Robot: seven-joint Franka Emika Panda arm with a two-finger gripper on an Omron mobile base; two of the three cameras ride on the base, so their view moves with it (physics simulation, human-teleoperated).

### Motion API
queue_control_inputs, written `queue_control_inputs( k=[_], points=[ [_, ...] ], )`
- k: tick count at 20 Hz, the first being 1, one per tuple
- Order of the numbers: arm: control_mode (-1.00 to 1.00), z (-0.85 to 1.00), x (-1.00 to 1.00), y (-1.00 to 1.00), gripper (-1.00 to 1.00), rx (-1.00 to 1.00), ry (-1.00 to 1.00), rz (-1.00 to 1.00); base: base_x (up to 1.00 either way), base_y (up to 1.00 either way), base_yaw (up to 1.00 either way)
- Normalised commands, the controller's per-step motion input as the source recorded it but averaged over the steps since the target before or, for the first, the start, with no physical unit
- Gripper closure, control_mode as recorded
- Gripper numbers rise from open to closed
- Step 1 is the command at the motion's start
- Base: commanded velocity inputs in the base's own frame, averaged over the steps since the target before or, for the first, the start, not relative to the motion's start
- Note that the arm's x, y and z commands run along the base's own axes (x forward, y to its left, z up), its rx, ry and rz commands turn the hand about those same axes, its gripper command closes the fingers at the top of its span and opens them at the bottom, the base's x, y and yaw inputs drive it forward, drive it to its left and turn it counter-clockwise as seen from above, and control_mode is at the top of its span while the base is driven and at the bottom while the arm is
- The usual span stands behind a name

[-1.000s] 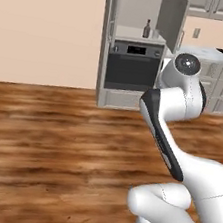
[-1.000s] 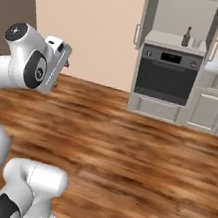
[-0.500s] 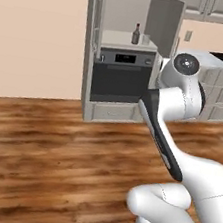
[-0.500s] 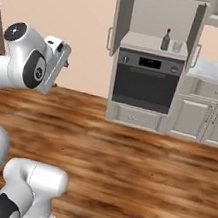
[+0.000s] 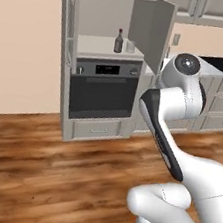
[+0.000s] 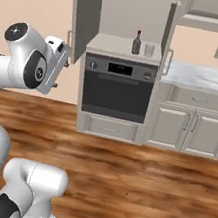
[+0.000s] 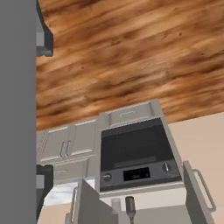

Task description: There is a bowl on the dining counter. Grab a lemon wedge from the fridge and place it in the bowl. Then get the liquor bottle and glass cup from the cabinet and place them next to the bowl.

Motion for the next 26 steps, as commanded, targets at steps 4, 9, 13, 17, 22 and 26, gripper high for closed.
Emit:
queue_control_inputs(
  k=[4, 9, 13, 17, 22, 26],
  points=[
    [1.00, 0.00, 0.00, 0.00, -1.00, 0.00, 0.00, 0.00, 1.00, -0.27, -0.15],
    [1.00, 0.00, 0.00, 0.00, -1.00, 0.00, 0.00, 0.00, 1.00, -0.13, -0.10],
    [1.00, 0.00, 0.00, 0.00, -1.00, 0.00, 0.00, 0.00, 1.00, -0.06, -0.02],
    [1.00, 0.00, 0.00, 0.00, -1.00, 0.00, 0.00, 0.00, 1.00, -0.13, 0.00],
    [1.00, 0.00, 0.00, 0.00, -1.00, 0.00, 0.00, 0.00, 1.00, -0.24, 0.00],
    [1.00, 0.00, 0.00, 0.00, -1.00, 0.00, 0.00, 0.00, 1.00, -0.37, 0.01]
  ],
)
